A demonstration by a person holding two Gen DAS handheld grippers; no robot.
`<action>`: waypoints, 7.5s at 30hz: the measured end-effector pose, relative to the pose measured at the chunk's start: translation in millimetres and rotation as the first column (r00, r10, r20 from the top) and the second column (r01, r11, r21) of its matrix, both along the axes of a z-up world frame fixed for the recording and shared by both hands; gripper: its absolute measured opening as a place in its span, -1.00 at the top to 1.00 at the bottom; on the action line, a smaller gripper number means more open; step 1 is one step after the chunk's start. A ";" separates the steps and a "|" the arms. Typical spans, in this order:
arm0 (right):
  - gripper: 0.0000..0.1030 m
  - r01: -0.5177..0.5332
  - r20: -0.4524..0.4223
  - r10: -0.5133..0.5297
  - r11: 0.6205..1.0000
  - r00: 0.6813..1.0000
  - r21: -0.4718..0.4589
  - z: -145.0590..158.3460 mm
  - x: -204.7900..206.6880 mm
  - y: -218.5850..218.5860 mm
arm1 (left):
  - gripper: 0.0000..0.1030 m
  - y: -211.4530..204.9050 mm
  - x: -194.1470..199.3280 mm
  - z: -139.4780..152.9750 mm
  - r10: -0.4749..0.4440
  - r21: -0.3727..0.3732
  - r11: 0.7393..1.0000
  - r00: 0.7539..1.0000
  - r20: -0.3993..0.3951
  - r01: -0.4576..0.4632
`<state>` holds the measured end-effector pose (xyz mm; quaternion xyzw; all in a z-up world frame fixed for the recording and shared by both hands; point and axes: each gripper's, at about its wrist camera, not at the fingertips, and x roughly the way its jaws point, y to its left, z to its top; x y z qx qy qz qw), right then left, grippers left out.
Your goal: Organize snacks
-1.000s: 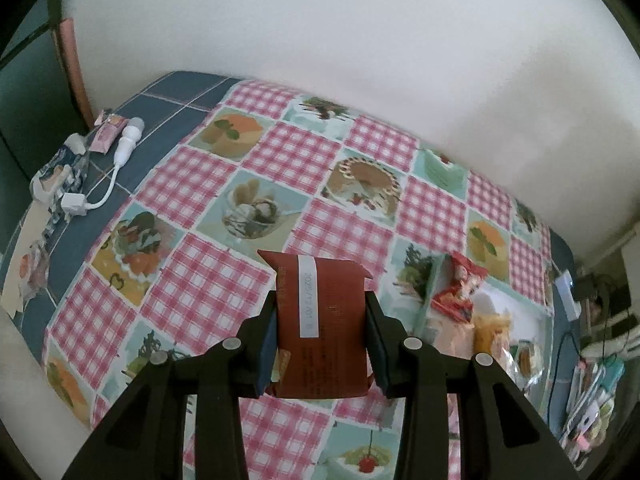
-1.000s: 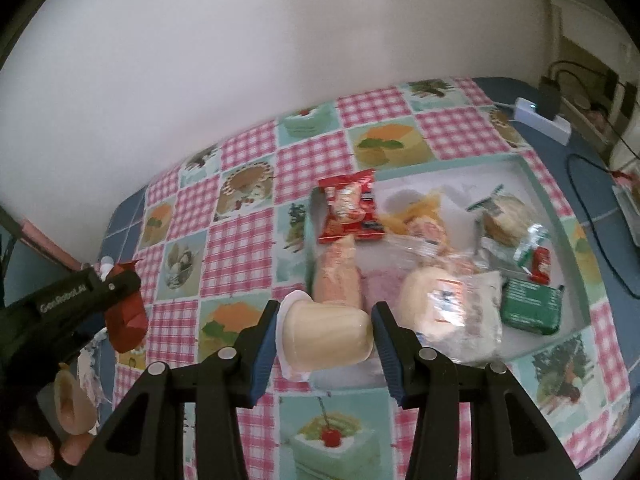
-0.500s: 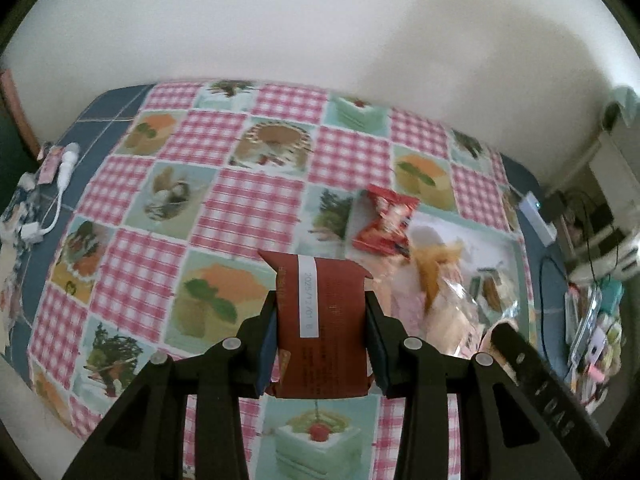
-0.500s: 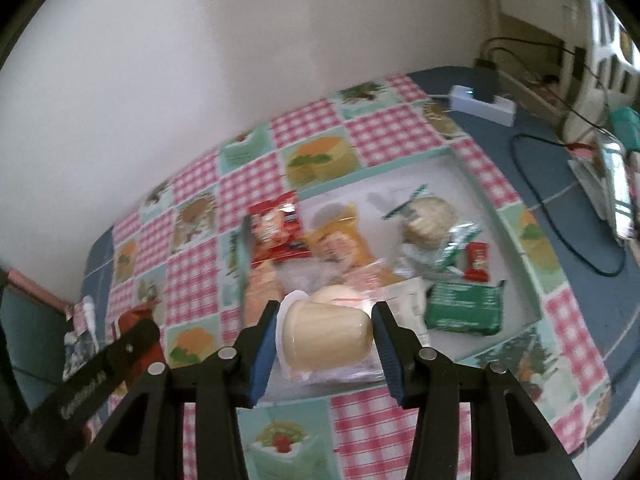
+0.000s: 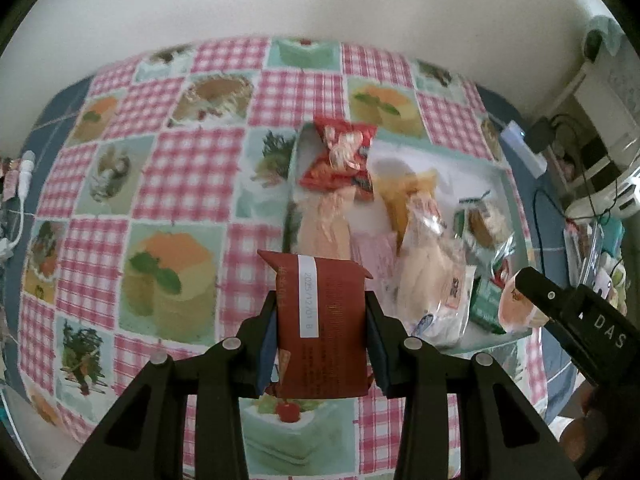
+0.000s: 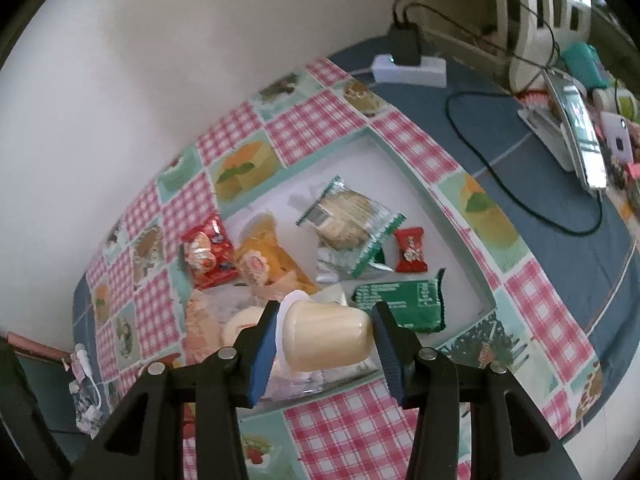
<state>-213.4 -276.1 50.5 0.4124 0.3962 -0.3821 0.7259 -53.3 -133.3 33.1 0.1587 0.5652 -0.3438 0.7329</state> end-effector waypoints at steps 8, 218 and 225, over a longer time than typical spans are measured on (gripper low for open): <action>0.05 0.000 -0.055 0.004 0.997 0.998 0.072 -25.6 2.8 -5.1 | 0.21 -6.7 -3.3 -18.8 -0.030 0.043 0.999 0.999 -0.043 0.032; -1.00 -0.305 -0.170 0.265 0.907 0.949 -0.290 15.7 -18.2 103.6 | -0.85 124.7 -11.0 4.6 0.213 0.134 0.956 0.930 0.298 -0.261; -1.00 -0.304 -0.171 0.263 0.908 0.949 -0.289 15.9 -17.6 104.1 | -0.85 124.2 -10.5 4.3 0.214 0.134 0.955 0.931 0.297 -0.263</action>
